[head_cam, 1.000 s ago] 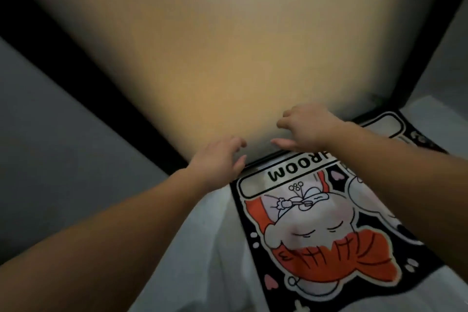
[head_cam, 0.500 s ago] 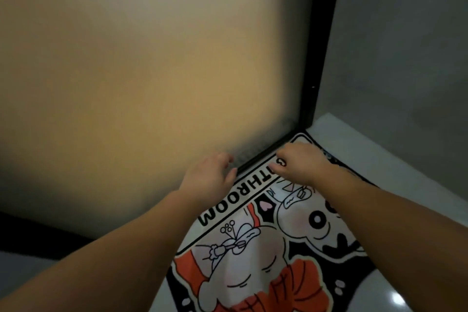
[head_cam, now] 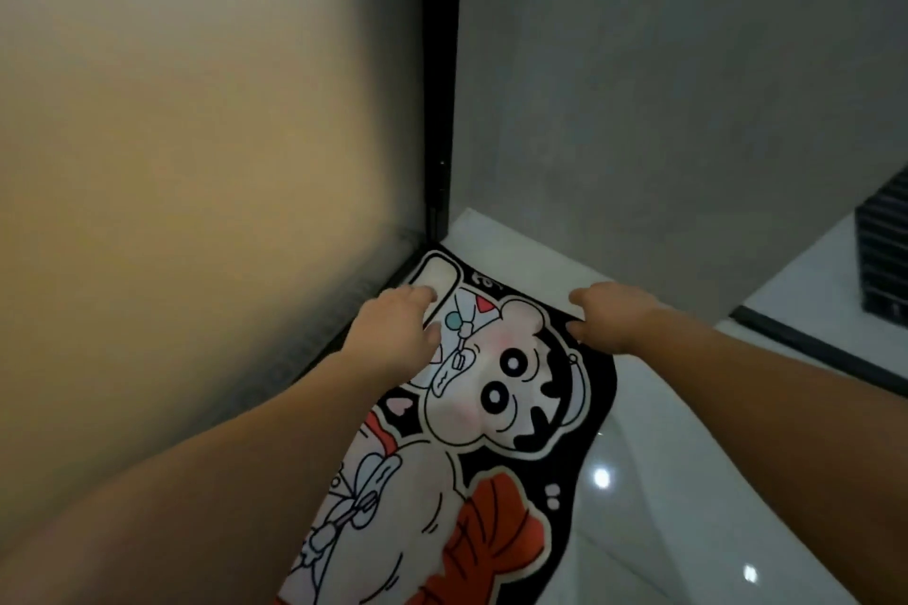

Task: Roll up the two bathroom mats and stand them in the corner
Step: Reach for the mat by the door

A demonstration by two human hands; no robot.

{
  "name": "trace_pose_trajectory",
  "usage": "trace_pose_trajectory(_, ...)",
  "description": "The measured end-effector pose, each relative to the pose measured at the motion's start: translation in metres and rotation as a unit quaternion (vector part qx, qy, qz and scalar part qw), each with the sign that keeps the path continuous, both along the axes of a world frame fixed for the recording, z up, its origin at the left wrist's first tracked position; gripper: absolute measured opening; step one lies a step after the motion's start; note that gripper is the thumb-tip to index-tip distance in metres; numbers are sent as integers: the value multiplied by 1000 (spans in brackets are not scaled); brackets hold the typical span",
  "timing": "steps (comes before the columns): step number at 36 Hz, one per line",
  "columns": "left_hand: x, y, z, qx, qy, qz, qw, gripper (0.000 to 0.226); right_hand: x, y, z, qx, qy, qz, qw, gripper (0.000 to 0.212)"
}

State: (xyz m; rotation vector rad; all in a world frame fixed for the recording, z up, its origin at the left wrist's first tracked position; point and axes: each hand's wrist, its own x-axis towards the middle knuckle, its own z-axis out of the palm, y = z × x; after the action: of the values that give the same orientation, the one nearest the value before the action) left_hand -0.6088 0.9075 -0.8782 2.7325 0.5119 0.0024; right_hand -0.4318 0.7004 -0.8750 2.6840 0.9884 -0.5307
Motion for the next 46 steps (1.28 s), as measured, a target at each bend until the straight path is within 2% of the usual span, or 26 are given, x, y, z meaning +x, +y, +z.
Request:
trace_pose_trajectory(8,-4,1,-19,19,49,-59,997,59,17,16,-53,-9,86,-58,995,70)
trace_pose_trajectory(14,-12,7,-26,-6,34,-6,999,56,35,42,-86,19,116,-97,988,81)
trace_pose_trajectory(18,-17,2,-30,-14,55,4,998,58,39,47,-104,20,112,-112,987,68)
trace_pose_trajectory(24,-17,1,-30,-28,84,18,996,57,32,56,-104,49,83,-80,992,22)
trace_pose_trajectory(29,-11,-3,-26,-27,85,6,996,54,20,59,-100,82,130,-106,982,28)
trace_pose_trajectory(32,-6,-7,-21,-21,75,-11,997,53,15,50,-88,91,119,-84,985,24)
trace_pose_trajectory(36,3,-12,-9,-10,39,-20,999,55,19,32,-48,79,22,34,996,21)
trace_pose_trajectory(40,17,-16,11,42,-54,-37,997,60,18,18,11,94,-26,121,988,15)
trace_pose_trajectory(43,29,-20,25,78,-83,-69,991,77,10,7,51,97,-35,157,982,20)
trace_pose_trajectory(46,41,-32,32,47,-21,-92,994,101,0,-3,77,90,-45,166,981,26)
